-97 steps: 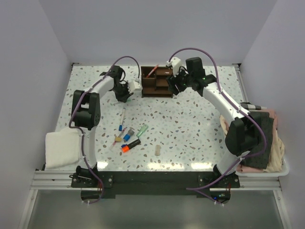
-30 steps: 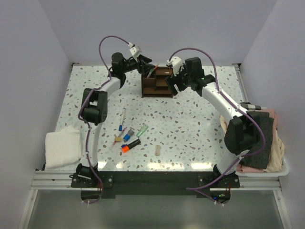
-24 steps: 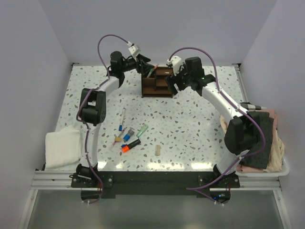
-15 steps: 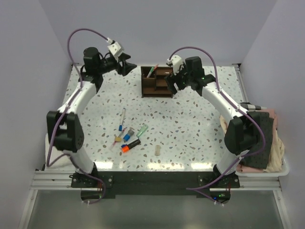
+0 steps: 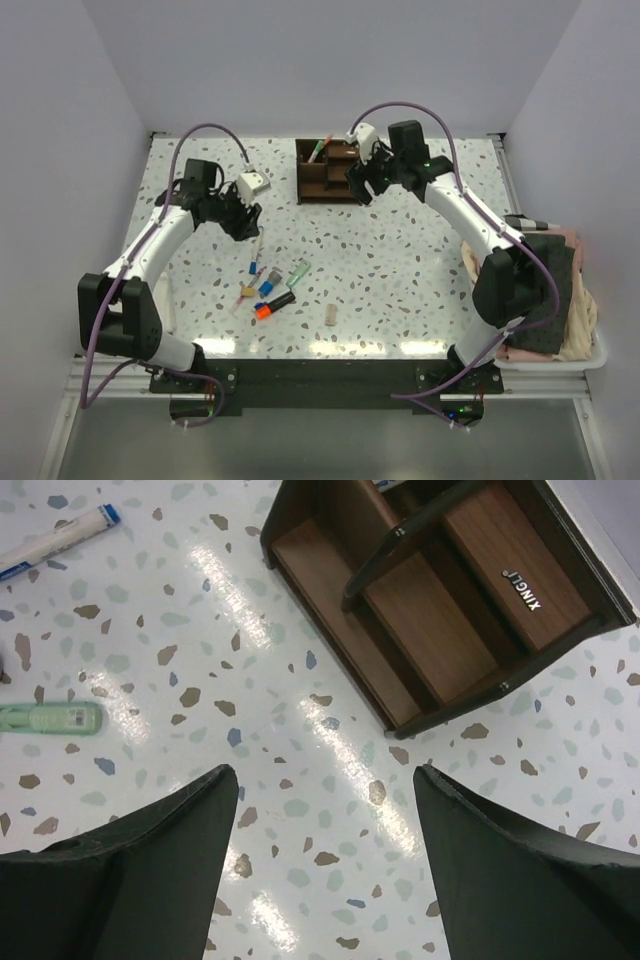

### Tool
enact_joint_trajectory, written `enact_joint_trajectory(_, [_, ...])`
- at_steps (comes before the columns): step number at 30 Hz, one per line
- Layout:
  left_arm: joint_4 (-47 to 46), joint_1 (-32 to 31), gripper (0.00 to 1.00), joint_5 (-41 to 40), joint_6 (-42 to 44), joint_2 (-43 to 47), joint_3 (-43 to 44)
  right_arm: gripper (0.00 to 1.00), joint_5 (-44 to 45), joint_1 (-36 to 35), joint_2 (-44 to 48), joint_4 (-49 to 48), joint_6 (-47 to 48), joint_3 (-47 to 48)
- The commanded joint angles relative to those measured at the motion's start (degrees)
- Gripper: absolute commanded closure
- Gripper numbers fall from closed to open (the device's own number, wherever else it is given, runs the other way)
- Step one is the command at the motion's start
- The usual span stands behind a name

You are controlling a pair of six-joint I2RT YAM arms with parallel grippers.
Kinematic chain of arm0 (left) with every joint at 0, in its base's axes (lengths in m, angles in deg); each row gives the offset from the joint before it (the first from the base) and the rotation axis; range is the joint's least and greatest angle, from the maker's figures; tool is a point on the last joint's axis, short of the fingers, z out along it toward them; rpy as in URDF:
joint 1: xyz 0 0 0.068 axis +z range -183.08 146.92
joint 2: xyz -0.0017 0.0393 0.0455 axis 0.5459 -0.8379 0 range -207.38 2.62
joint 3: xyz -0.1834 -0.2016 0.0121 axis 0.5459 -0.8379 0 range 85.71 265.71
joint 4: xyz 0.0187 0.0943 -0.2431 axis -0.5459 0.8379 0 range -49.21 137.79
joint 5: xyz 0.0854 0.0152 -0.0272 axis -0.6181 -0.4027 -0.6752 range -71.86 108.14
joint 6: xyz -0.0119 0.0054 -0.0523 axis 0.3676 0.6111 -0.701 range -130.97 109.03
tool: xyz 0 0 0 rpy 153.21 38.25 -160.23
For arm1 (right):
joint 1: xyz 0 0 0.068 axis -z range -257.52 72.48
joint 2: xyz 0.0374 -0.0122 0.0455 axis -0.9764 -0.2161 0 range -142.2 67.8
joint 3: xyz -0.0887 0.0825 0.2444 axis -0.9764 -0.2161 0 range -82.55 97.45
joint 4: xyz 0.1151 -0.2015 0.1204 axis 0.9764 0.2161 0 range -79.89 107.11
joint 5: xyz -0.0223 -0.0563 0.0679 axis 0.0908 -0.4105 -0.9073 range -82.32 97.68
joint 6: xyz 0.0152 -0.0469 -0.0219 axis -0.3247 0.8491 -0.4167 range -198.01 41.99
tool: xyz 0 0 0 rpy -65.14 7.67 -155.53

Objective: Sort the stationery into containers
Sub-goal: Pick up the pen from the center of the board.

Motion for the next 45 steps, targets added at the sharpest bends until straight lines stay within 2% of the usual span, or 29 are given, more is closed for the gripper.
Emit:
enact_joint_trajectory(1, [10.38,0.30,0.45,-5.24,8.49,-0.35,-1.42,0.29,-4.25,-3.80,3.82,4.90,7.91,0.55])
enact_joint_trajectory(3, [7.84,1.78,0.46,-6.13,8.22,0.88,-2.91,0.31,-4.08,-9.32,5.30,6.94,16.93,-1.29])
enact_joint_trajectory(6, [4.67,6.42,0.44,-4.47,5.59,0.80,-4.33,0.31,-3.81,-16.18,4.80,9.75,24.87,-5.08])
enact_joint_trajectory(9, [0.38,13.01,0.41,-1.30,-1.16,-2.01,-2.49,0.33,-7.31,-18.40,-1.59,8.79,23.06,-2.99])
enact_joint_trajectory(10, [-0.95,14.52,0.40,0.10,-6.40,-2.62,-1.26,0.35,-8.46,-19.02,-3.72,10.45,23.23,0.85])
enact_joint_trajectory(12, [-5.33,17.33,0.31,1.87,-11.97,-3.60,-0.38,0.40,-10.92,-22.08,-7.85,12.91,24.36,5.18])
enact_joint_trajectory(15, [-10.70,17.79,0.30,2.31,-18.83,-1.85,-0.72,0.41,-11.81,-27.26,-12.78,15.82,27.86,9.07])
enact_joint_trajectory(18, [-15.46,17.88,0.30,-0.67,-22.44,2.11,-4.23,0.41,-11.37,-32.19,-13.76,15.04,31.21,4.96])
enact_joint_trajectory(20, [-16.69,18.05,0.29,-4.34,-23.15,4.83,-5.38,0.40,-11.28,-33.96,-14.63,13.46,32.45,3.27])
enact_joint_trajectory(22, [-17.48,18.49,0.28,-6.21,-22.89,7.11,-6.70,0.33,-11.02,-35.98,-15.60,11.79,32.72,2.56])
enact_joint_trajectory(24, [-17.67,19.19,0.27,-7.09,-22.81,7.74,-6.96,0.32,-11.02,-37.12,-17.01,10.82,32.72,3.44])
enact_joint_trajectory(30, [-18.28,20.34,0.28,-7.53,-23.07,7.57,-7.14,0.37,-10.14,-40.29,-20.52,9.67,35.27,5.20])
enact_joint_trajectory(36, [-18.54,20.77,0.28,-7.10,-21.66,8.00,-7.40,0.43,-9.70,-42.05,-23.42,8.96,33.42,7.56])
enact_joint_trajectory(45, [-21.00,20.78,0.28,-6.30,-21.57,8.09,-8.98,0.43,-8.38,-42.32,-25.80,11.16,32.72,9.59])
